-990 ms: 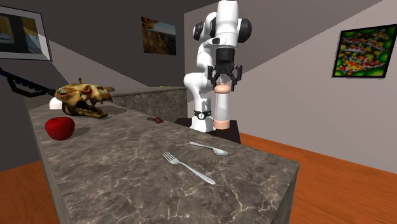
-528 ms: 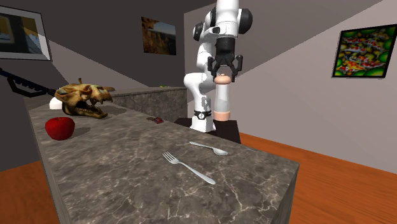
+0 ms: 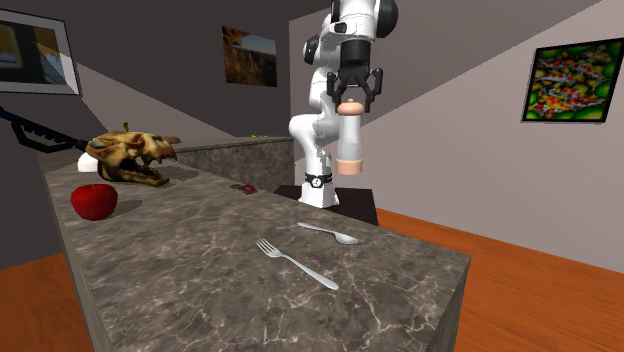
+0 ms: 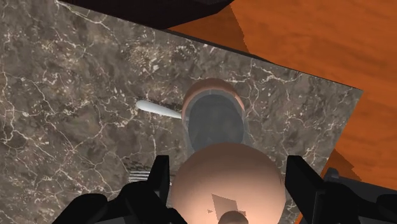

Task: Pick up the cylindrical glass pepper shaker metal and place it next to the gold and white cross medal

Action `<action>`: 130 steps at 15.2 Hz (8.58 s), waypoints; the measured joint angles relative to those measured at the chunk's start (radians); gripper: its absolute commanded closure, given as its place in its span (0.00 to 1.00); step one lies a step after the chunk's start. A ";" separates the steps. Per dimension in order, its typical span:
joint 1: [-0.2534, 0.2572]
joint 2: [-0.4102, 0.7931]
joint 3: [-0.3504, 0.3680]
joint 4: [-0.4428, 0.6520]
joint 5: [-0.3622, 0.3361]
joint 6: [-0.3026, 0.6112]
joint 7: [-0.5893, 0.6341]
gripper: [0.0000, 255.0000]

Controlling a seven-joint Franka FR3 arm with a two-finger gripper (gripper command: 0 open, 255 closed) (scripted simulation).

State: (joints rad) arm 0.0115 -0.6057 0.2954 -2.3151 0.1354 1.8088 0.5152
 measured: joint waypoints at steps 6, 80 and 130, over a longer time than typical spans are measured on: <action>-0.005 0.009 -0.008 0.084 -0.008 -0.075 0.001 1.00; -0.076 -0.316 -1.188 0.302 -0.762 -0.366 -1.091 1.00; -0.130 -0.414 -1.453 -0.094 -0.994 -0.007 -1.035 0.00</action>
State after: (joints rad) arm -0.1188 -1.0202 -1.1576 -2.4095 -0.8590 1.8020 -0.5193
